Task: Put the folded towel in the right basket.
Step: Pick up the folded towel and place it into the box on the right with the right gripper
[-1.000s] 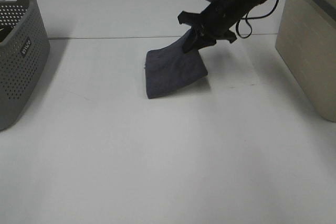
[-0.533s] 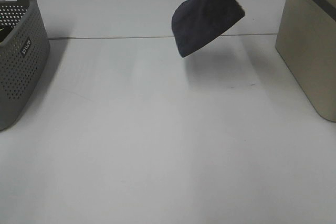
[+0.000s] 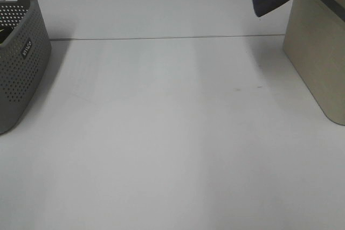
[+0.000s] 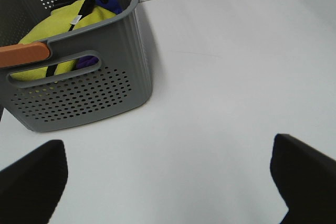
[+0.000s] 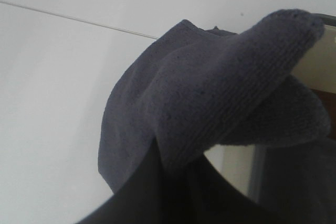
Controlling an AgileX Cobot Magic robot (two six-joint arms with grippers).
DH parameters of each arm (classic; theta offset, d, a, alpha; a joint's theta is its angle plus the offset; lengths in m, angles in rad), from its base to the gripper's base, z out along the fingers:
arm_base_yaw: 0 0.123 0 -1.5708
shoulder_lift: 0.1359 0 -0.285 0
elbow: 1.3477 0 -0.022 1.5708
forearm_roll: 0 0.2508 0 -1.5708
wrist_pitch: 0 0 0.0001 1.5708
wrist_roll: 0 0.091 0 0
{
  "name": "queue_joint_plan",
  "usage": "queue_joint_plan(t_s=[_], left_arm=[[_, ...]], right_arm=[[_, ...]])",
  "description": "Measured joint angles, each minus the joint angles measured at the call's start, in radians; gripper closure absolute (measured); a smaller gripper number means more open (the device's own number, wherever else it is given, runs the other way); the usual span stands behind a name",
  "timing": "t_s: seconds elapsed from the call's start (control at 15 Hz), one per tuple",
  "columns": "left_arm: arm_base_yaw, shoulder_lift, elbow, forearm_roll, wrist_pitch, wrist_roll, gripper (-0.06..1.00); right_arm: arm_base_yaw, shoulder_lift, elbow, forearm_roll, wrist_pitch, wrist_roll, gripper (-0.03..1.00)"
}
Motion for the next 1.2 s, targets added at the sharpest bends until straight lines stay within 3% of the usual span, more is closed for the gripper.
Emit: queue_joint_plan(t_s=[0.4,0.6,0.87,0.93,1.2], left_arm=[[0.0,0.0,0.0,0.0,0.0,0.0,-0.04],[0.0,0.0,0.0,0.0,0.0,0.0,-0.04],[0.0,0.0,0.0,0.0,0.0,0.0,-0.04],[0.0,0.0,0.0,0.0,0.0,0.0,-0.04],[0.0,0.0,0.0,0.0,0.0,0.0,-0.04]], right_arm=[[-0.379,-0.001,0.0,0.169,-0.025,0.001,0.93],[-0.469,0.02,0.0,0.217,-0.037,0.001,0.93],[-0.485,0.115,0.0,0.238,-0.032,0.016,0.9],[-0.485,0.134,0.0,0.24,-0.024,0.026,0.85],[-0.485,0.214,0.0,0.238,0.025,0.037,0.42]])
